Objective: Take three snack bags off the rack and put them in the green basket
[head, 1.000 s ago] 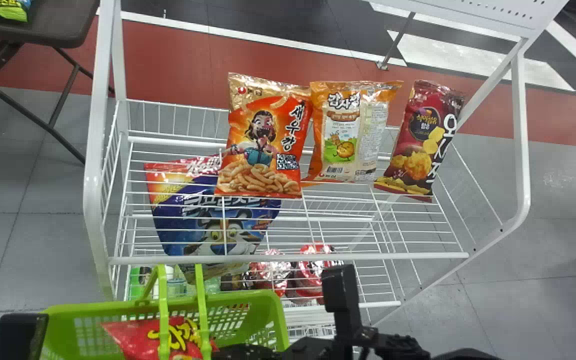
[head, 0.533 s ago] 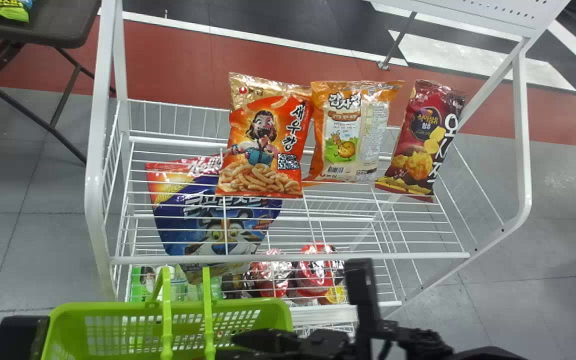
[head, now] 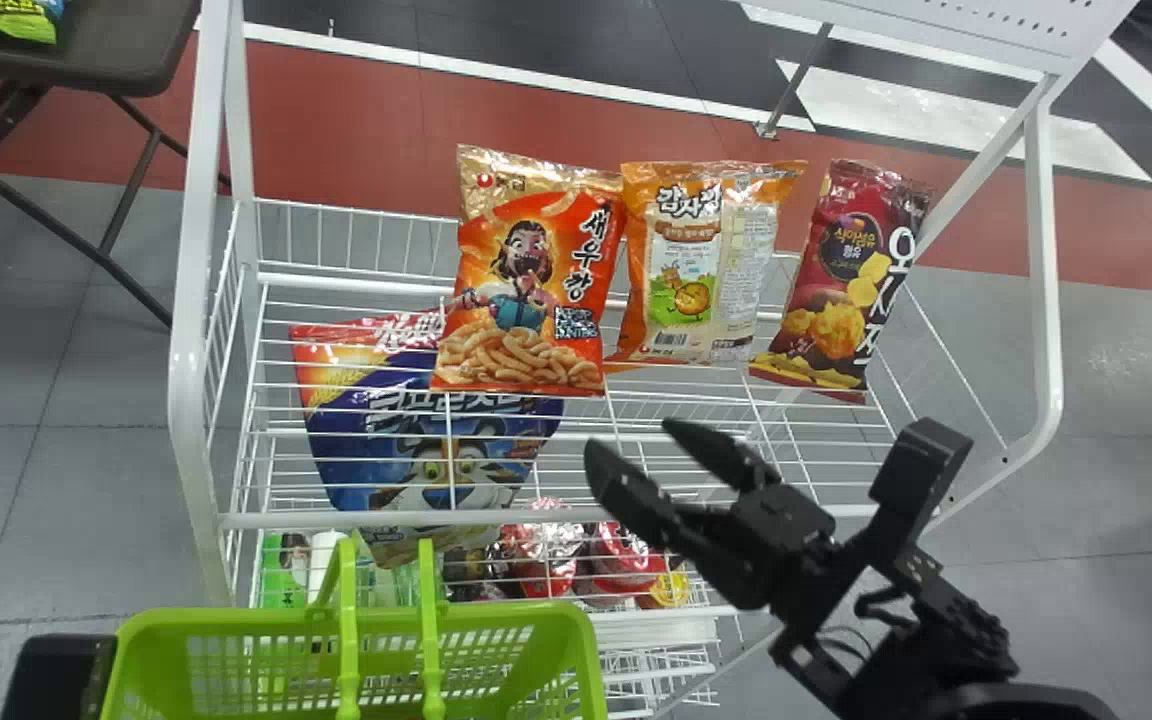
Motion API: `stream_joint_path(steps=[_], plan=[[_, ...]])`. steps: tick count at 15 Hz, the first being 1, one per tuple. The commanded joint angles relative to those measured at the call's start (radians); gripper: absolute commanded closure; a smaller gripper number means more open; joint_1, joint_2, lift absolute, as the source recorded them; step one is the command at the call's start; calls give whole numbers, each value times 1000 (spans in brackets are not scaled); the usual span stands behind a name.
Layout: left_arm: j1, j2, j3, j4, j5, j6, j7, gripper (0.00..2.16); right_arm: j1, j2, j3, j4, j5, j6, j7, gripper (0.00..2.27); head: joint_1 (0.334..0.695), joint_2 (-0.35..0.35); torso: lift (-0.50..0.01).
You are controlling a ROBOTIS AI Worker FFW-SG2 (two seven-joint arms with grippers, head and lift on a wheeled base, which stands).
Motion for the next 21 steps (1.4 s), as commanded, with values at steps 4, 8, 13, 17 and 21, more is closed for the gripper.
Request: stream_joint_path(steps=[4, 8, 13, 17, 21], plan=[[-6, 3, -15, -3, -13, 13, 2, 1750, -189, -1, 235, 146, 140, -111, -308, 83, 695, -350, -23], [-20, 11, -5, 2, -9, 22, -1, 1750, -344, -1, 350, 289, 303, -105, -487, 83, 695, -350, -23], [-31, 14, 1, 9, -3, 25, -6, 1754, -498, 1, 385, 465, 334, -37, -505, 221, 695, -323, -23], [-37, 15, 5, 15, -1, 31, -6, 1754, -541, 1, 385, 502, 338, 34, -490, 1973, 695, -303, -23], [-46, 15, 5, 20, 2, 34, -4, 1754, -491, -2, 390, 459, 338, -12, -439, 2229, 695, -286, -23]])
